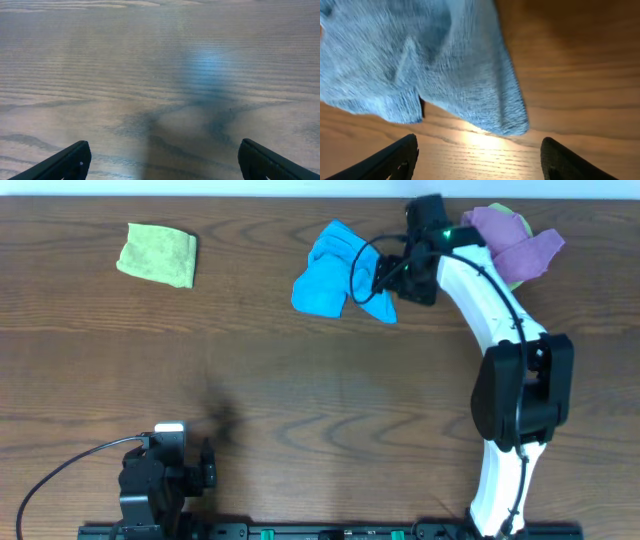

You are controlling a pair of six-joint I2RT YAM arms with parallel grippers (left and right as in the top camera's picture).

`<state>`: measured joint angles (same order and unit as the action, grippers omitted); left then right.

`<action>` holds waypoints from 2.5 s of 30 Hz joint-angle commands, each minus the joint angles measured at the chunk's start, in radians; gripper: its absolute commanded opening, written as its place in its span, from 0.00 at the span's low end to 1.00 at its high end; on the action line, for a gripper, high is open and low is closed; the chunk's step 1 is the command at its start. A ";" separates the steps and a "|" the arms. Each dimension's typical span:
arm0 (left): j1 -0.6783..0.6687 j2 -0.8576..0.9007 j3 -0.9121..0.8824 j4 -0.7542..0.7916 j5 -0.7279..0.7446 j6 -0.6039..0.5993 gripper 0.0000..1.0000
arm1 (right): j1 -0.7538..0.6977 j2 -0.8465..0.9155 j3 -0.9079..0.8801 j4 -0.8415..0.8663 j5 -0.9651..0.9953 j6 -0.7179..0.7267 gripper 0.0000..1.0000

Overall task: Fold the cloth
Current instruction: 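Lower the blue cloth onto the table center with the right gripper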

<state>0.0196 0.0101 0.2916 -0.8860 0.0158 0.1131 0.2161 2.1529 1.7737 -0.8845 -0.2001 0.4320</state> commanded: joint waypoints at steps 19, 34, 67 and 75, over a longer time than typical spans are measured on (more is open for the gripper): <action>0.006 -0.006 -0.010 -0.028 0.117 0.017 0.95 | -0.006 0.068 -0.158 0.238 -0.078 0.043 0.71; 0.006 -0.006 -0.010 0.002 0.117 -0.058 0.95 | -0.005 0.075 -0.158 0.272 -0.035 0.046 0.25; 0.006 -0.006 -0.009 0.082 0.125 -0.772 0.95 | -0.015 -0.137 -0.151 -0.380 0.538 0.208 0.01; 0.006 -0.006 -0.009 0.082 0.143 -0.772 0.96 | -0.014 -0.137 -0.151 -0.383 0.567 0.211 0.34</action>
<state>0.0196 0.0101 0.2882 -0.8043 0.1478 -0.6441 0.2142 2.0262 1.6238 -1.2774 0.3183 0.6205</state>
